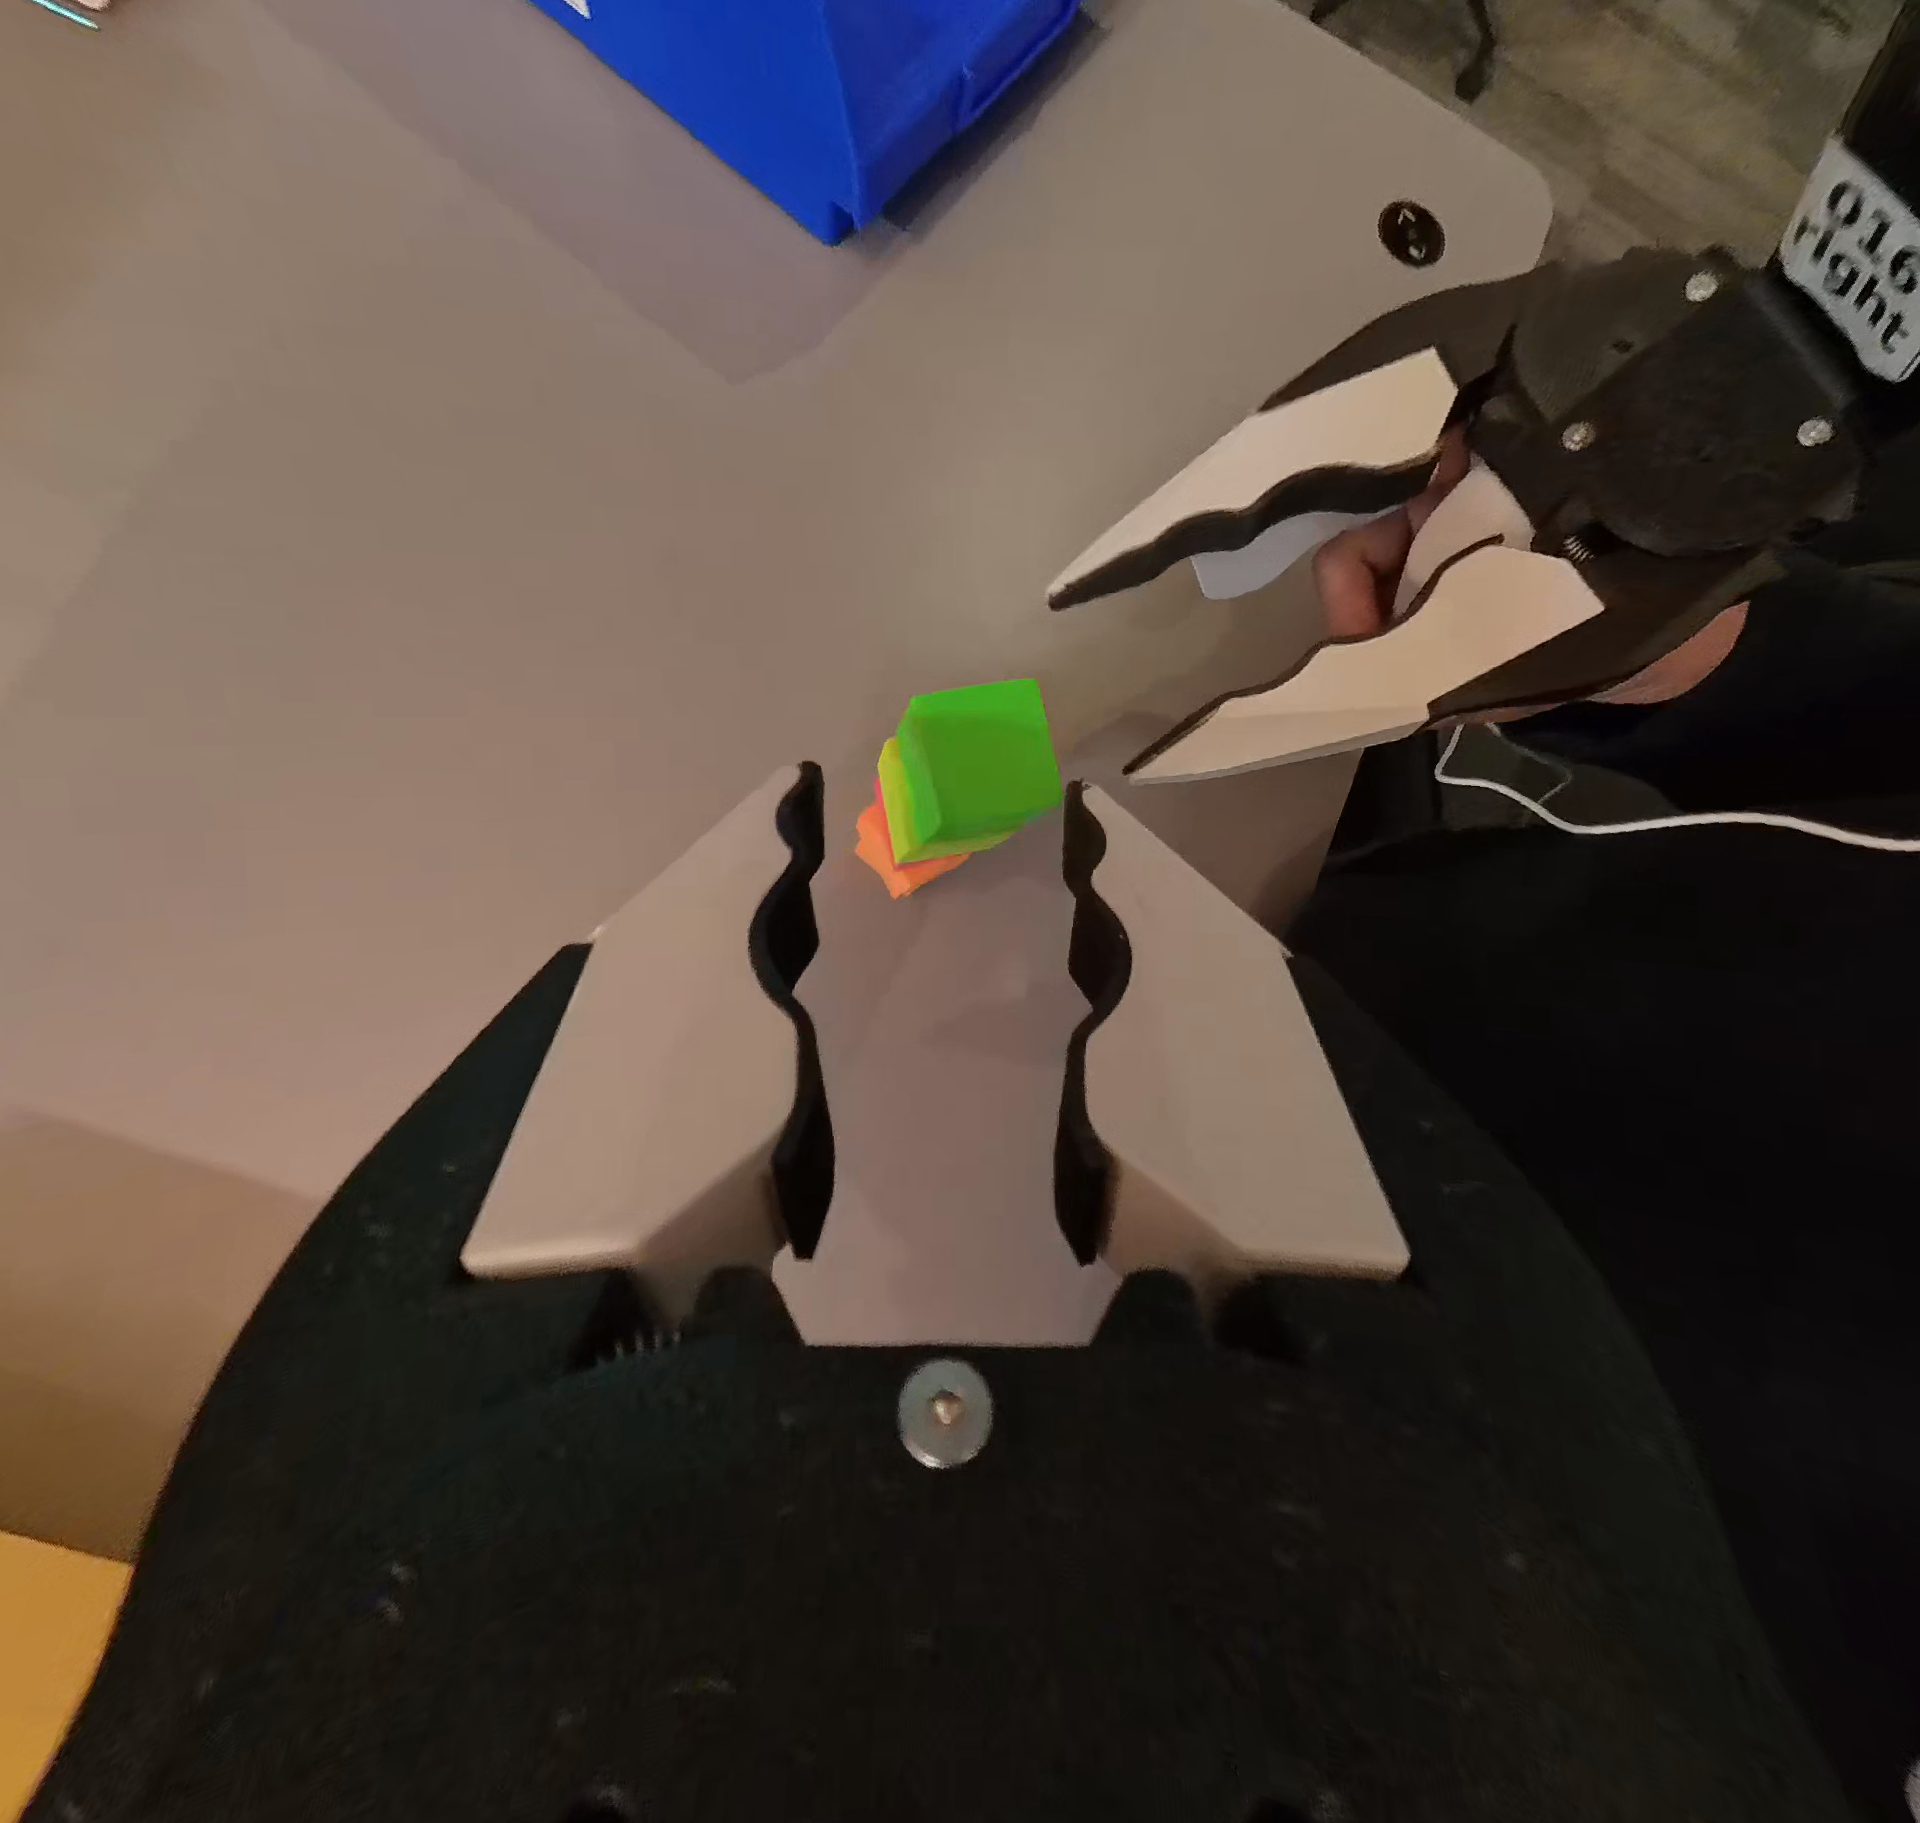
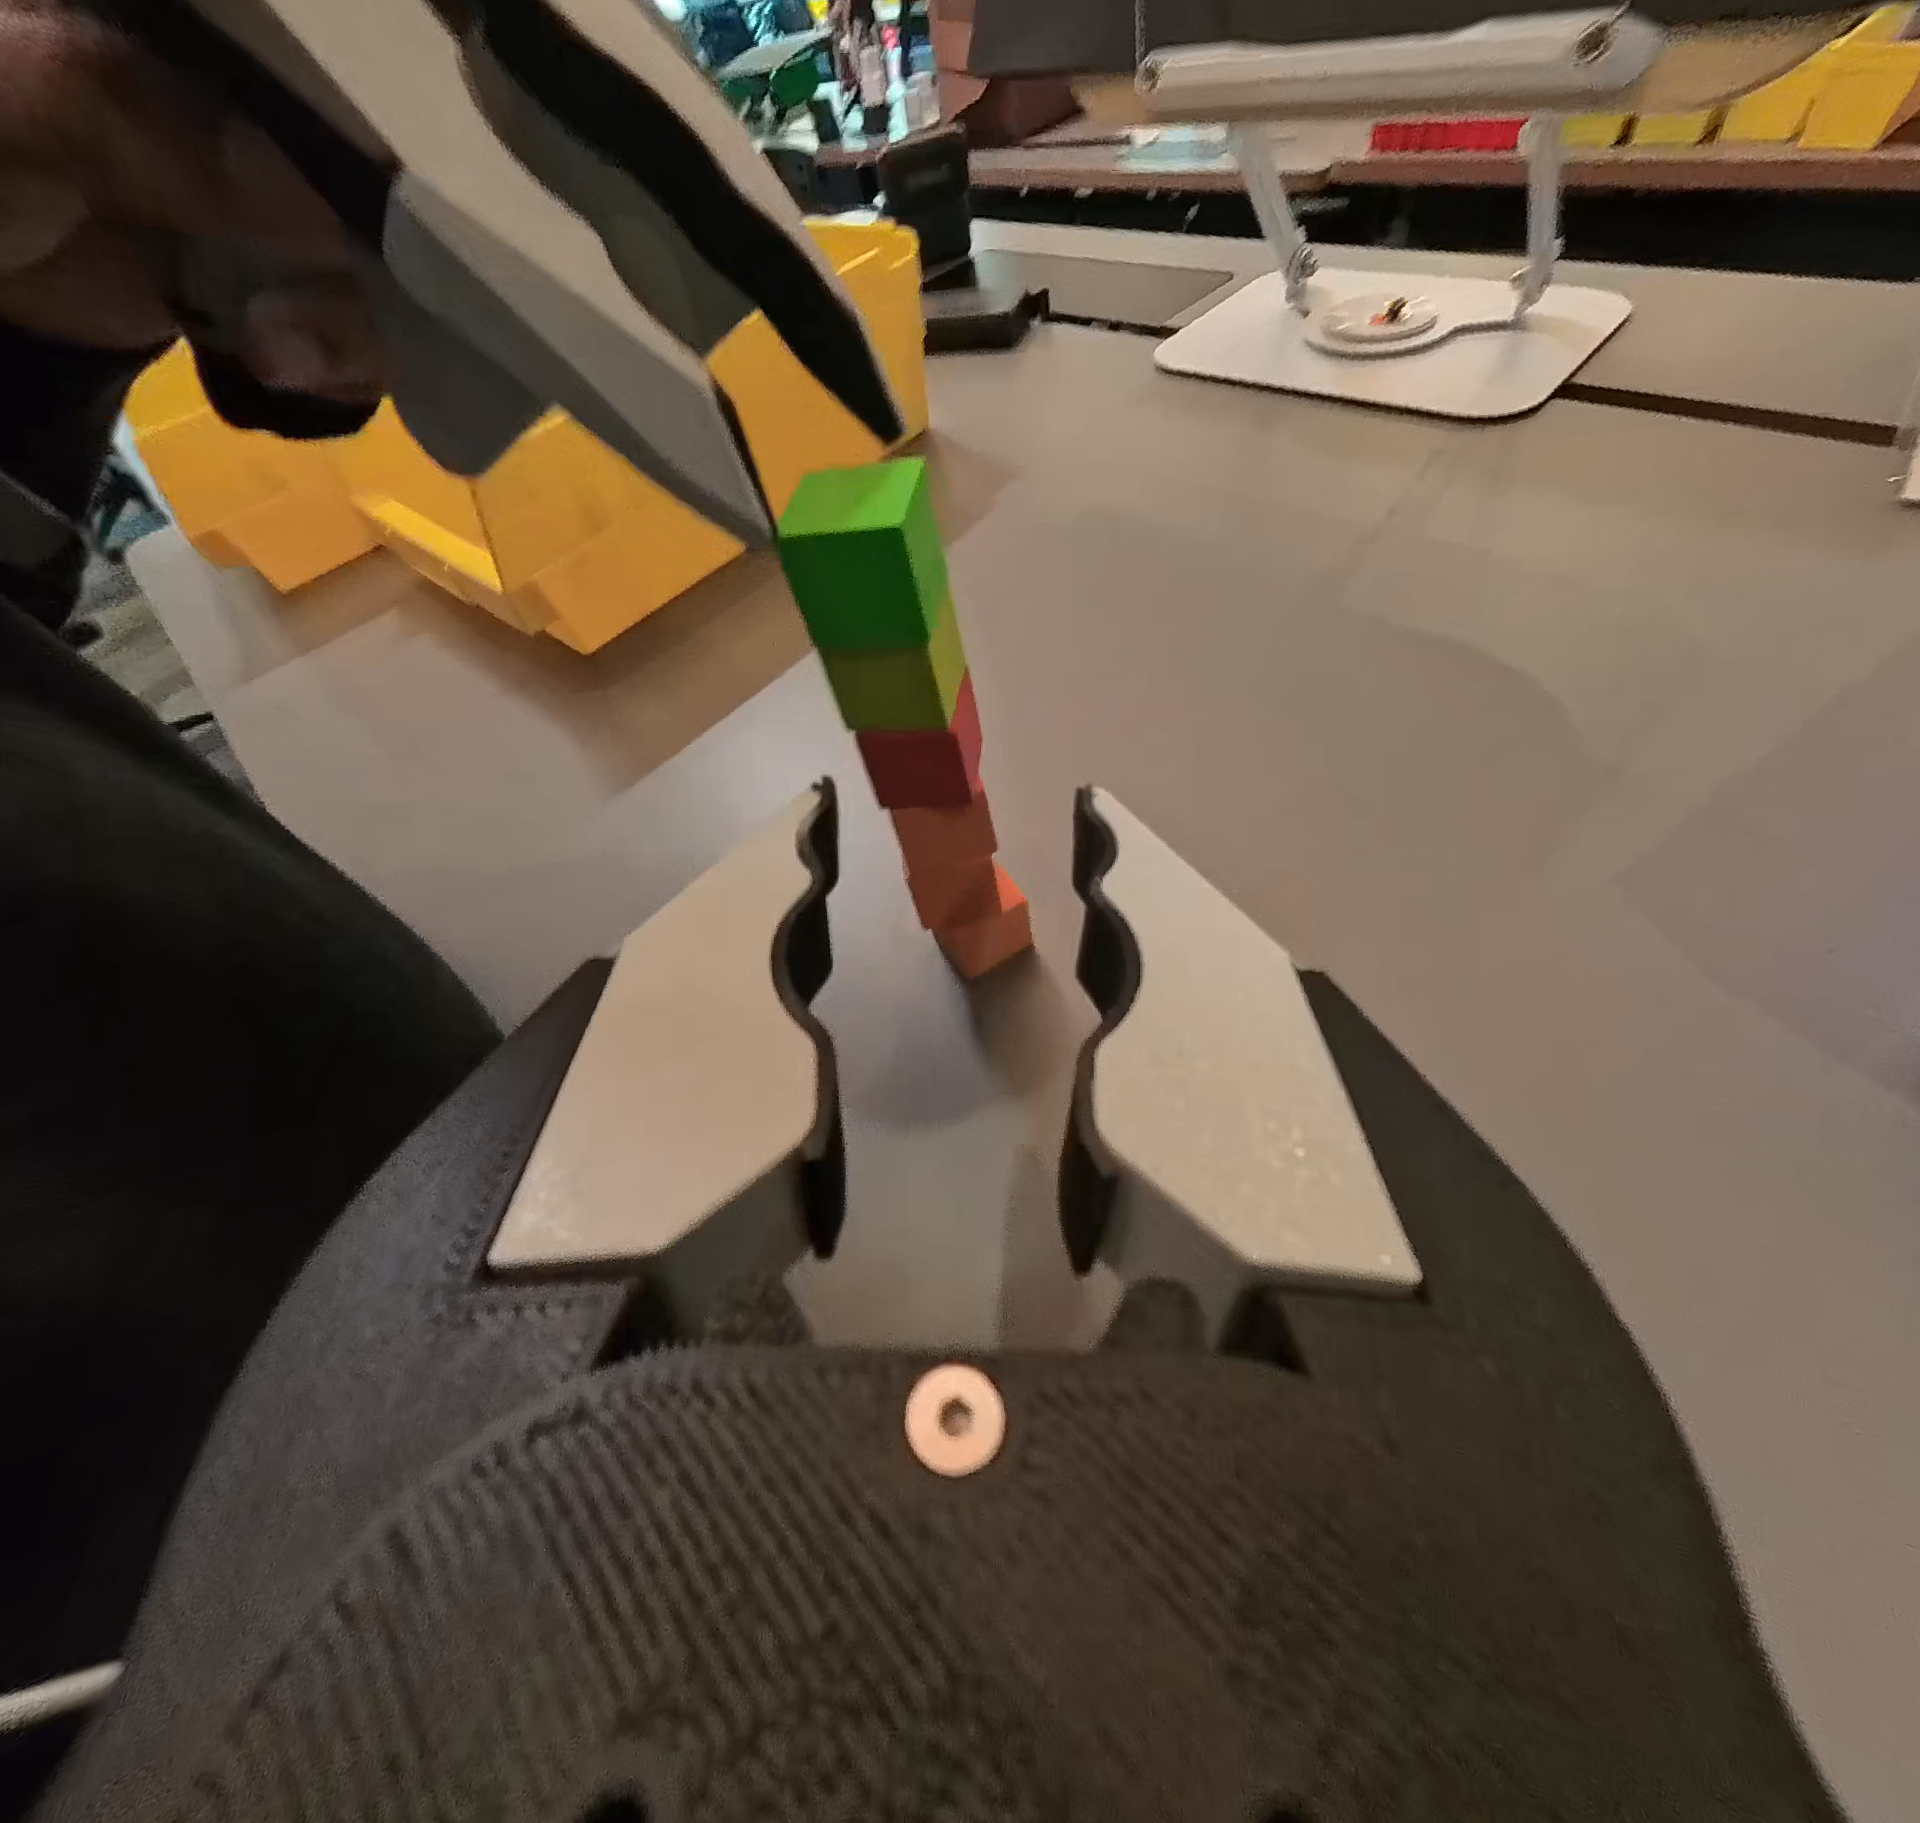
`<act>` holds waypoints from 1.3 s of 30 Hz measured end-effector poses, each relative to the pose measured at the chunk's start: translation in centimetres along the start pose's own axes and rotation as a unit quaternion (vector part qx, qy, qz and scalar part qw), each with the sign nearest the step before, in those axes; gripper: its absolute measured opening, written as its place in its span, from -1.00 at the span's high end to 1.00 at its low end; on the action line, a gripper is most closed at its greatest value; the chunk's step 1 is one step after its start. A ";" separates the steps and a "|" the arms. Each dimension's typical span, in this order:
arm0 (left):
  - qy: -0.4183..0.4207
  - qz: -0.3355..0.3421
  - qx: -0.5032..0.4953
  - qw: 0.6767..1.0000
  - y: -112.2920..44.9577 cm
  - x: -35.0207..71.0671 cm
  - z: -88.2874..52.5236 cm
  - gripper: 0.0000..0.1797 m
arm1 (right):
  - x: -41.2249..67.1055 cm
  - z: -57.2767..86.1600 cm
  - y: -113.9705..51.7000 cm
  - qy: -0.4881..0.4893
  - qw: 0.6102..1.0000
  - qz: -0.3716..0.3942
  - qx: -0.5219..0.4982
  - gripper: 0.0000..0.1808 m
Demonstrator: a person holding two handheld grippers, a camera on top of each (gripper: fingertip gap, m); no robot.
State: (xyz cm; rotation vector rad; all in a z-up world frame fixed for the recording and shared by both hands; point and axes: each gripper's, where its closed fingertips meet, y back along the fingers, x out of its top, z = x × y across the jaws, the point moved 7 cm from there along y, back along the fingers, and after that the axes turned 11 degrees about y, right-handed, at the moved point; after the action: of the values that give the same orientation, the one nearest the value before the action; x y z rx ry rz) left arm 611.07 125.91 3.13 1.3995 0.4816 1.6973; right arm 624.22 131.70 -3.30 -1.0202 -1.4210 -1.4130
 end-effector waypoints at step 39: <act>0.223 0.113 0.017 0.968 3.9 -6.4 -5.9 0.52 | -4.3 2.3 -2.3 0.036 0.983 -0.176 -0.035 0.46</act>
State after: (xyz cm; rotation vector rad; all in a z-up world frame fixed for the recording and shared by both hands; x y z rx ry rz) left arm 604.18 119.89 0.52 1.1235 0.6171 2.2152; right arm 623.18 134.07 -8.08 -0.7760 -1.5598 -1.7467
